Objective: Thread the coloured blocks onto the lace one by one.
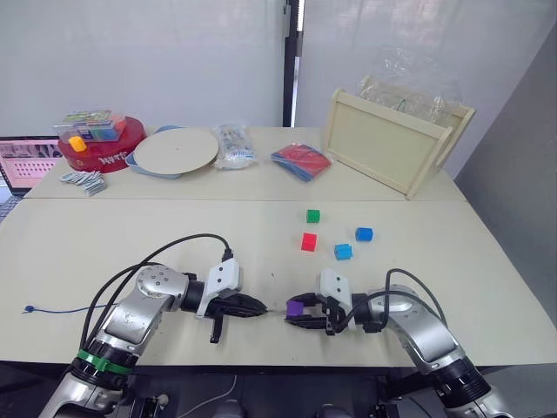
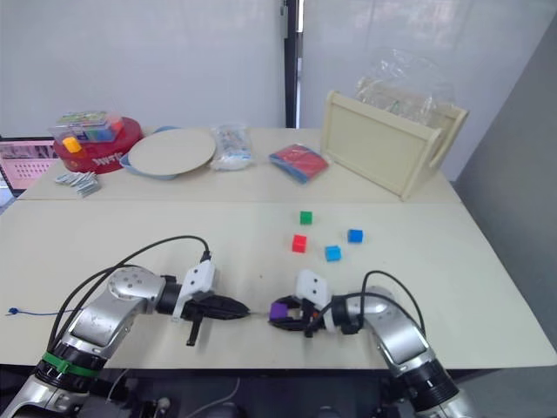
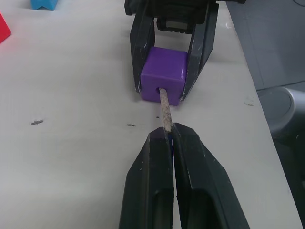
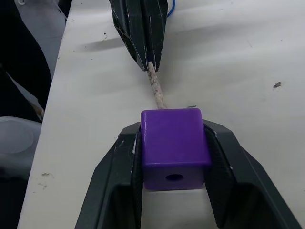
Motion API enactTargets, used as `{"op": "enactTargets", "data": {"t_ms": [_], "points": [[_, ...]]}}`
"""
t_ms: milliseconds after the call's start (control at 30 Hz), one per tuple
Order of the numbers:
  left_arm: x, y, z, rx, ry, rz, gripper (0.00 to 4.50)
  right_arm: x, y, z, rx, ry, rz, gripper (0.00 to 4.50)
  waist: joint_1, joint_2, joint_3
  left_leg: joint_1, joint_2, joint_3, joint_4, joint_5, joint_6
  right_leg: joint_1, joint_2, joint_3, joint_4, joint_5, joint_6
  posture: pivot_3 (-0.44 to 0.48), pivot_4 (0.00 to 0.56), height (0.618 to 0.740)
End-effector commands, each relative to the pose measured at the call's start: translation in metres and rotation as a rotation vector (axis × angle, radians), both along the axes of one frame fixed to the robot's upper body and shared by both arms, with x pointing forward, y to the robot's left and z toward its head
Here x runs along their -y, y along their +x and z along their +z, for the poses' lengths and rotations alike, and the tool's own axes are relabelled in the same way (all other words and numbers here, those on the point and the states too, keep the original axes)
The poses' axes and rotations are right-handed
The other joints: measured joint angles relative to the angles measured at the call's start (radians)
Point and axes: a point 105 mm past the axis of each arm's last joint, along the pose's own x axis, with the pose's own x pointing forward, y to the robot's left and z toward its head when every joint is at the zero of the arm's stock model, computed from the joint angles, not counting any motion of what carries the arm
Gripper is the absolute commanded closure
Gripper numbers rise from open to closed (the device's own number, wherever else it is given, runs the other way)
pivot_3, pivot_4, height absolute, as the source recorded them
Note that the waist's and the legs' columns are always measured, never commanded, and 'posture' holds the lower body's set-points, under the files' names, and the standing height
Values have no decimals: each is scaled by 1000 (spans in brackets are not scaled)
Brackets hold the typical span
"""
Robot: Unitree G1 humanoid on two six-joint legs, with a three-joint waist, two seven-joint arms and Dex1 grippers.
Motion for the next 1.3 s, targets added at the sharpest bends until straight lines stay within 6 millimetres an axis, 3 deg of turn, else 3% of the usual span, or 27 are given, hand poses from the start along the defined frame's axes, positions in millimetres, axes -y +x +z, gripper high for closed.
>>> {"op": "enactTargets", "data": {"t_ms": [33,233,400,567,900,1300], "points": [[15,-7,11,41,-48,-108,4485,-14,-16,-1,-30,23,111,3302,0,0,0,0,0,0,0,0,0,0,0,0,0,0,0,0,150,740],[13,2,14,75,-43,-105,4485,-14,-10,-1,-8,6,127,3302,0,0,0,-1,0,0,0,0,0,0,0,0,-1,0,0,0,150,740],[22,-9,11,49,-76,-119,4485,-15,0,-7,-2,-10,46,3302,-2,0,0,0,0,0,0,0,0,0,0,0,0,0,0,0,150,740],[27,-21,8,18,-108,-90,4485,-18,-4,-12,-14,-12,17,3302,-6,0,0,3,1,0,0,0,0,2,1,0,1,0,0,0,150,740],[32,-26,7,2,-124,-80,4485,-30,-19,-9,-27,-1,69,3302,-6,0,0,8,1,0,0,0,0,8,1,0,0,0,0,0,150,740],[23,-10,10,47,-104,-68,4485,-21,-11,-9,-24,-11,62,3302,-6,0,0,8,1,0,0,0,0,9,1,0,-1,0,0,0,150,740]]}}
